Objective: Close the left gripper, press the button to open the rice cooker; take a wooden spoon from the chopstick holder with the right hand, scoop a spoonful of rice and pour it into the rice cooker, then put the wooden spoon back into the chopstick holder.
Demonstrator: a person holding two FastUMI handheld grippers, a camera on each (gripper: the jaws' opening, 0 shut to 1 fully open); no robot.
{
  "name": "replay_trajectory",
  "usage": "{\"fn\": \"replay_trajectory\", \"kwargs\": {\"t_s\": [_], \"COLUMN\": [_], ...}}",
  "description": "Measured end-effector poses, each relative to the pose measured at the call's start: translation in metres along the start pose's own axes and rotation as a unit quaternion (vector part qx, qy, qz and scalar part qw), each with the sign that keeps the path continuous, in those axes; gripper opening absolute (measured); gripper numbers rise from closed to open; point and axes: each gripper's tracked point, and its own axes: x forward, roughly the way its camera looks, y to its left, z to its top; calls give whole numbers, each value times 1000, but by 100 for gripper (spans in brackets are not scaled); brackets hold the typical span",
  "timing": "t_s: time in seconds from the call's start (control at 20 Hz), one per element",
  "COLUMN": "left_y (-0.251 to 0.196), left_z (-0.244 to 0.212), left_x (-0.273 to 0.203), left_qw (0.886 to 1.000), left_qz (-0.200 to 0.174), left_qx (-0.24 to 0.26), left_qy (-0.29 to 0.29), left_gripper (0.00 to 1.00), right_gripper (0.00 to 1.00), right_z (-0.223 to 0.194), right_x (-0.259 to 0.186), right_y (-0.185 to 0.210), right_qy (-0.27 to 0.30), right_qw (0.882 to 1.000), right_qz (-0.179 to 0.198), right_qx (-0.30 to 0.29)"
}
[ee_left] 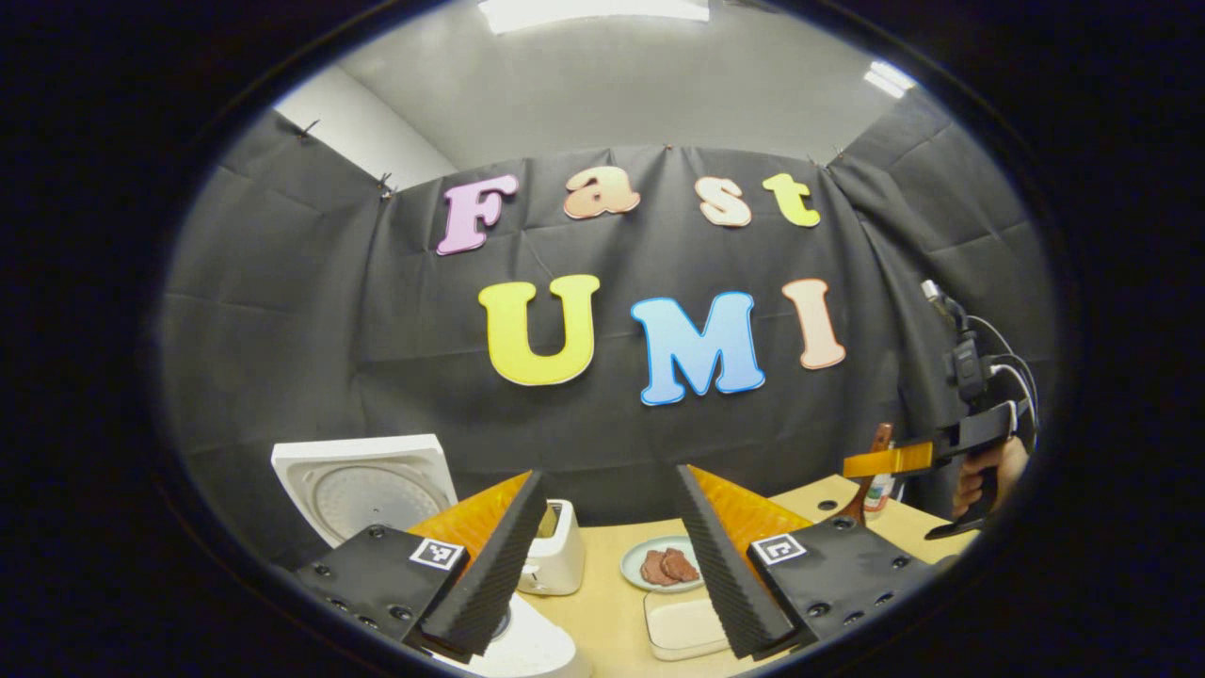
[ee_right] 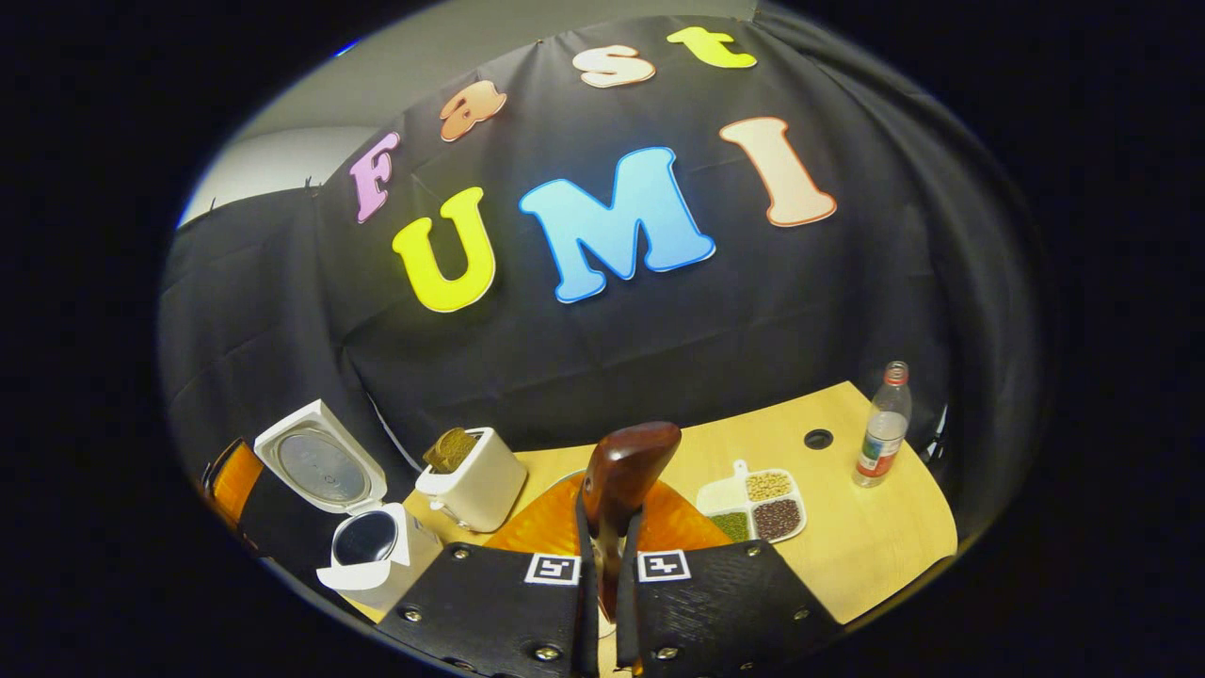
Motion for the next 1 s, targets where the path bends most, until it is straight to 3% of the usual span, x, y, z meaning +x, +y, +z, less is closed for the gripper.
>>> {"fn": "replay_trajectory", "kwargs": {"t_s": [0.1, 0.3, 0.35, 0.5, 0.7, 0.8, 0.85, 0.9, 1.0], "left_y": [15, 26, 30, 41, 55, 63, 67, 71, 79], "left_z": [-4, -4, -5, -7, -13, -21, -24, -28, -32], "left_x": [-3, -7, -8, -12, -20, -24, -25, -27, -29], "left_qw": [1000, 1000, 1000, 1000, 1000, 1000, 1000, 999, 999], "left_qz": [15, 17, 17, 17, 18, 21, 23, 25, 28], "left_qx": [11, -6, -5, -1, -8, -10, -10, -10, -11], "left_qy": [2, -3, -3, -2, 4, 11, 14, 17, 23], "left_gripper": [95, 92, 99, 92, 99, 95, 99, 92, 92], "right_gripper": [8, 8, 8, 8, 8, 8, 8, 8, 8], "right_z": [-9, -32, -41, -64, -99, -112, -119, -127, -148], "right_x": [10, 31, 39, 59, 86, 98, 103, 107, 115], "right_y": [12, 19, 23, 29, 29, 22, 22, 24, 33], "right_qy": [6, 25, 31, 46, 75, 82, 88, 95, 110], "right_qw": [1000, 999, 999, 998, 996, 993, 991, 990, 988], "right_qz": [3, -17, -21, -28, -49, -68, -74, -77, -68], "right_qx": [-4, -15, -11, -14, -29, -54, -68, -77, -84]}}
